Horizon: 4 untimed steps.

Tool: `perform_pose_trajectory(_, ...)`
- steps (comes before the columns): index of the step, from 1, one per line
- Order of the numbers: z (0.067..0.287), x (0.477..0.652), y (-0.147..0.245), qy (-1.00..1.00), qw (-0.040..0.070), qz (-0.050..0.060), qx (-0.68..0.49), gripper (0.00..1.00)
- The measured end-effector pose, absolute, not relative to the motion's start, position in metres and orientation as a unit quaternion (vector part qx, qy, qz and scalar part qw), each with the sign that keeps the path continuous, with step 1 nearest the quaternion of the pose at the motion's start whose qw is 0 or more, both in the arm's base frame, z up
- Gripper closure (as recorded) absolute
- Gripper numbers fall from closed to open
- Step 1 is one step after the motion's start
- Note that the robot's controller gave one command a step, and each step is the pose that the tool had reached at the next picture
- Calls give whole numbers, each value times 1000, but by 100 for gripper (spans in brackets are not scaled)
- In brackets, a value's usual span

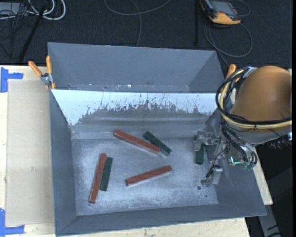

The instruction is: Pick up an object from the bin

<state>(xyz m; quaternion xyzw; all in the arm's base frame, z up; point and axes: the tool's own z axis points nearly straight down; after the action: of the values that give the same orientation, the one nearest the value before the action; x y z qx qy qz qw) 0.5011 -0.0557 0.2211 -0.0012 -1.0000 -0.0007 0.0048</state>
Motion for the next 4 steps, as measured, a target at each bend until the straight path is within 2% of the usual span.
perform_pose_trajectory(1,133,516,-4,-999,5,-1,34,0)
perform_pose_trajectory(2,67,528,13,-994,3,-1,112,0)
perform_pose_trajectory(3,69,529,13,-994,1,0,113,100)
perform_pose_trajectory(4,69,529,13,-994,2,0,113,0)
